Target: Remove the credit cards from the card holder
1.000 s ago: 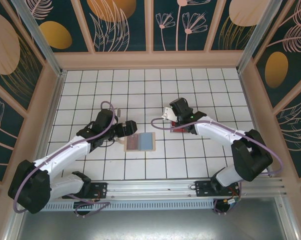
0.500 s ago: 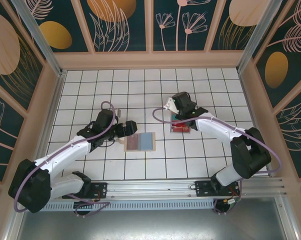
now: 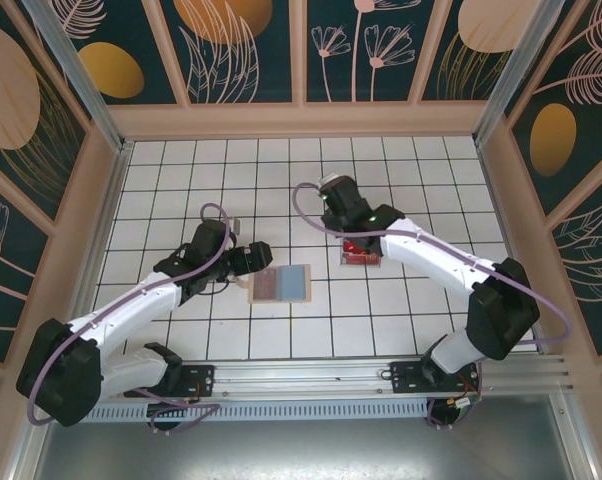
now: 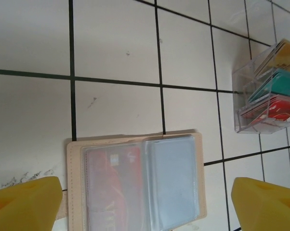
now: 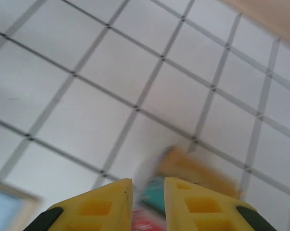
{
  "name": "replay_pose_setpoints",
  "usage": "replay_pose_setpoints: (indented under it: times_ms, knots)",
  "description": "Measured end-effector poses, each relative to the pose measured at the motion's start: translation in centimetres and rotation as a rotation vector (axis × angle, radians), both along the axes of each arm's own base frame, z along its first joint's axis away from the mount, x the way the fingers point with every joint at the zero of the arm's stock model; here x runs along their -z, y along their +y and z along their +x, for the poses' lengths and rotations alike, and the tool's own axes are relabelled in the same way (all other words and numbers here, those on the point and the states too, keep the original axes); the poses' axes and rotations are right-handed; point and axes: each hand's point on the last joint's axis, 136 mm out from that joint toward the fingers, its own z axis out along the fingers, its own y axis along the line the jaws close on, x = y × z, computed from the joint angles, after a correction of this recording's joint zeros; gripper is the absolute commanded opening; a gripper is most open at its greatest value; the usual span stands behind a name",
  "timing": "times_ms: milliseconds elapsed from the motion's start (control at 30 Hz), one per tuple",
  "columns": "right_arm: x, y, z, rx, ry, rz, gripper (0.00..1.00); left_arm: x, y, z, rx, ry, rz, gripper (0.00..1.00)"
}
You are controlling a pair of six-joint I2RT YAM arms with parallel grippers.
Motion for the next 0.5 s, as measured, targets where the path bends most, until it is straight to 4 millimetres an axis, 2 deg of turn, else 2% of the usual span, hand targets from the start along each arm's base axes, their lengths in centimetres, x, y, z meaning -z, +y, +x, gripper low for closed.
replay_pose_setpoints:
  times_ms: [33, 100, 167, 233, 333, 500]
  knots:
    - [0.3, 0.8, -0.7, 0.011, 0.028, 0.053, 0.23, 0.2, 0.0, 0.0, -0.001, 0.008, 0.002, 0.74]
    - [1.3, 1.6, -1.7, 0.051, 0.092, 0.145, 0.23, 0.7, 0.0, -0.2, 0.001, 0.026, 0.003, 0.68]
    - [3.0, 1.9, -2.7, 0.096, 0.158, 0.222, 0.24, 1.1, -0.1, -0.4, 0.009, 0.041, 0.003, 0.66]
    - [5.3, 1.9, -4.1, 0.144, 0.238, 0.279, 0.23, 1.7, -0.2, -0.6, 0.011, 0.064, 0.004, 0.58]
    - [8.3, 1.9, -6.3, 0.202, 0.341, 0.338, 0.22, 2.6, -0.4, -1.0, 0.024, 0.098, 0.007, 0.53]
    - [10.6, 3.0, -8.3, 0.251, 0.442, 0.437, 0.19, 4.1, -0.5, -1.7, 0.038, 0.151, 0.011, 0.51]
